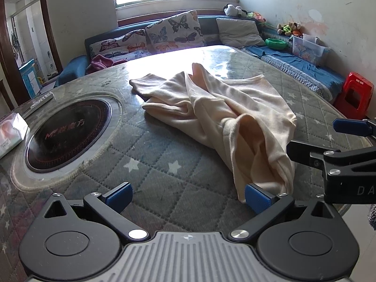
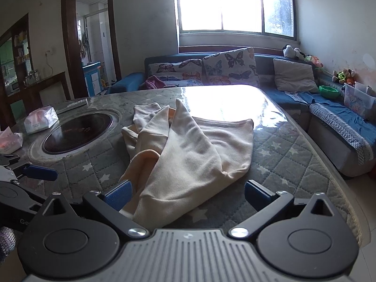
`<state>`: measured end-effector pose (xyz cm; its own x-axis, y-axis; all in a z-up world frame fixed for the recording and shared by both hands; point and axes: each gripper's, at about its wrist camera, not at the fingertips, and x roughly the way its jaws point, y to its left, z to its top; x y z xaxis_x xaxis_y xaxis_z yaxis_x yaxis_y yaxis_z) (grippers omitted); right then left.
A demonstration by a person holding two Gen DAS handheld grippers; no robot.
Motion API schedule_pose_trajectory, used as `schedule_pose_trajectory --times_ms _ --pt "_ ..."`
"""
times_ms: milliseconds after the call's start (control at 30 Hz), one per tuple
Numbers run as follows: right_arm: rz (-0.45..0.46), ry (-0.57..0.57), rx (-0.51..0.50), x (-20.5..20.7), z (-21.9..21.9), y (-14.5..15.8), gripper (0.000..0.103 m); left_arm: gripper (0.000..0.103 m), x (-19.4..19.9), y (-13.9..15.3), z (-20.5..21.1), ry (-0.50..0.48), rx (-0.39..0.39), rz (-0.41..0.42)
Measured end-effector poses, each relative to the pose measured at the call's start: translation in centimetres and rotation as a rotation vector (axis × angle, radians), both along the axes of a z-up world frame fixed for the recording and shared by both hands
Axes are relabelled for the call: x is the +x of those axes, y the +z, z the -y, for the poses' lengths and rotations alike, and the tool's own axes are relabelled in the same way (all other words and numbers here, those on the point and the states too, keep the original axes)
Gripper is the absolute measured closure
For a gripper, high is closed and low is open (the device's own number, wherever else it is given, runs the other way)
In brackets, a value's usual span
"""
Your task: Fold clothes
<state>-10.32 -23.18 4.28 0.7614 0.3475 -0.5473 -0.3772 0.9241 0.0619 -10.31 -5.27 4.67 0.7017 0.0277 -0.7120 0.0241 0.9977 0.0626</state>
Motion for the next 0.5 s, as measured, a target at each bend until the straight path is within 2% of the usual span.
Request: schedule_pose_trajectory --times_ms 500 --pt "0.020 0.011 0.017 4.2 -0.6 1.5 0.006 0.000 3.4 1.2 -2.3 0.026 -0.028 0.025"
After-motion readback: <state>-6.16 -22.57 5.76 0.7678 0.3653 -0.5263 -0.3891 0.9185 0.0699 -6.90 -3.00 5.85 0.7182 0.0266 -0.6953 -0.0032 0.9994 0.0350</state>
